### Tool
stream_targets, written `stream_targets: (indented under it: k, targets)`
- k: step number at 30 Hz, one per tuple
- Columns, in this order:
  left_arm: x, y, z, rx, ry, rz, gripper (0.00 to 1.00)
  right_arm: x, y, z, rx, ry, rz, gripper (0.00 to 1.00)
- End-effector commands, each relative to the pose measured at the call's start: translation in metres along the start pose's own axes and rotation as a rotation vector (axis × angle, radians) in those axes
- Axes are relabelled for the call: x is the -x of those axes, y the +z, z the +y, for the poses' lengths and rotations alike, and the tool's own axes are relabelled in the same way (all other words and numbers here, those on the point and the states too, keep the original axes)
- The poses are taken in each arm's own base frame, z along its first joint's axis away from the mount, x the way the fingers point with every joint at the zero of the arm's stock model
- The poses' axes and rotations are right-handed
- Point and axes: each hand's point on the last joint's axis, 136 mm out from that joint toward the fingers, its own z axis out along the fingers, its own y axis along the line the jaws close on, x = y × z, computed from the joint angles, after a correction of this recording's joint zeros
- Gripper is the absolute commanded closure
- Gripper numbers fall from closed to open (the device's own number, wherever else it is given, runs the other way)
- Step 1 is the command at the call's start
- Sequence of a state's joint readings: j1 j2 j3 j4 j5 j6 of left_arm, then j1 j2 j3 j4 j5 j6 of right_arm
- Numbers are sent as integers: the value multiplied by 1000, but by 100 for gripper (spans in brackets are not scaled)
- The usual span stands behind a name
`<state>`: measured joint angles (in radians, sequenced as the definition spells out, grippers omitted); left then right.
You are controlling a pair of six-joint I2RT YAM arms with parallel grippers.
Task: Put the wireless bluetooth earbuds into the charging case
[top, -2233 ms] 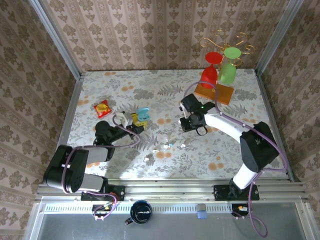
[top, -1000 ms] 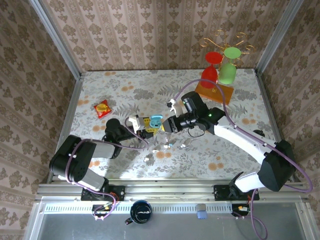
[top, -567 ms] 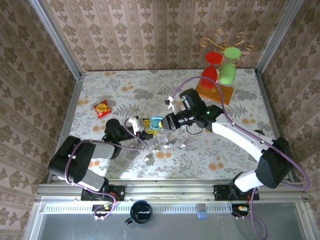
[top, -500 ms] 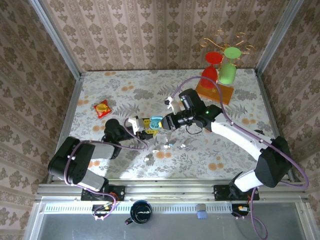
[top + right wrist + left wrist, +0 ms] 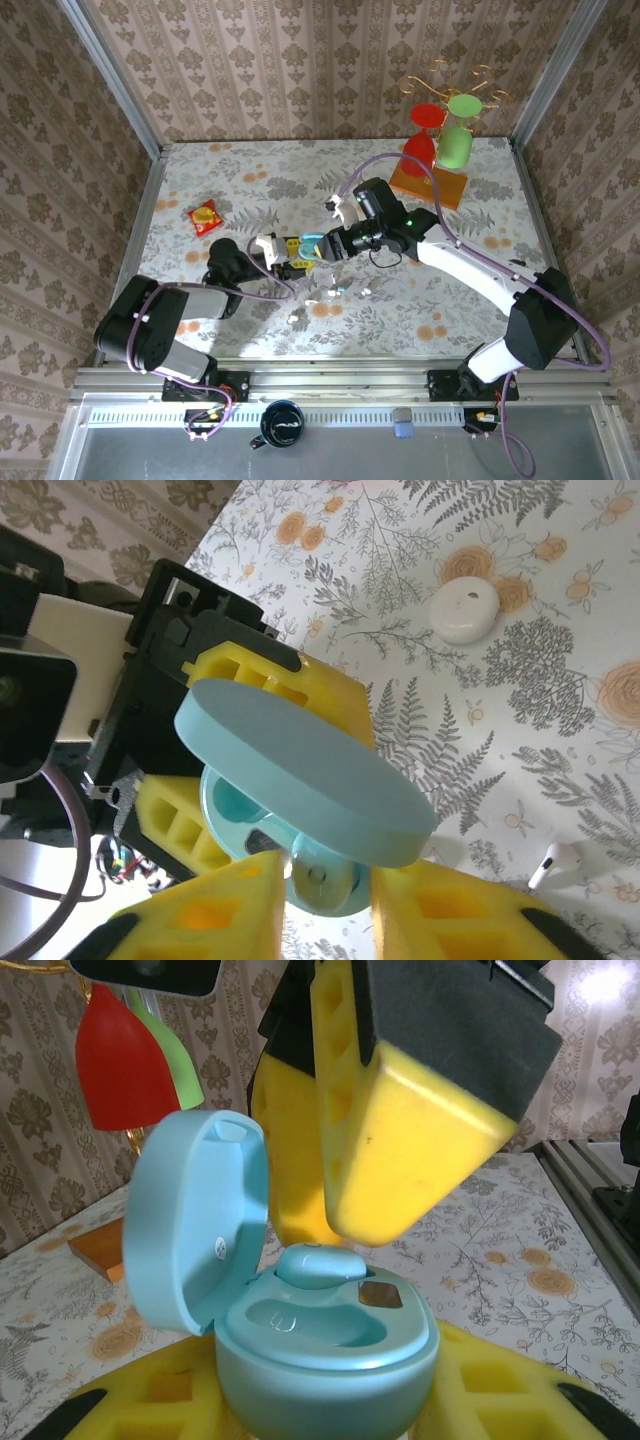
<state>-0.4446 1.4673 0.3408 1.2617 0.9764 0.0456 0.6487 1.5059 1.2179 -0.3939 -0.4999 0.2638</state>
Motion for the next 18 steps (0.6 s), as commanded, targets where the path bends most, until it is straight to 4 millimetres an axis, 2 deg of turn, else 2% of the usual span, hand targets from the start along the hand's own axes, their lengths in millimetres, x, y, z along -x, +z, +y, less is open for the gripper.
stream_targets:
  k: [1,7,10,14,18]
  targets:
    - [9,-1,-7,-27,22,-24,64,8,-7,3,-25,-14,-19,59]
    - [5,-1,-3,2,12,-16,64,12,-35,13,-32,-59,-110,44]
    - [5,-6,3,31,7,-14,64,4,-50,14,-37,-63,-166,40]
    - [7,-14,12,56,2,-14,64,-16,-55,-7,-80,36,-205,40]
    - [11,-19,17,69,9,-21,64,-43,-42,-35,-146,149,-151,40]
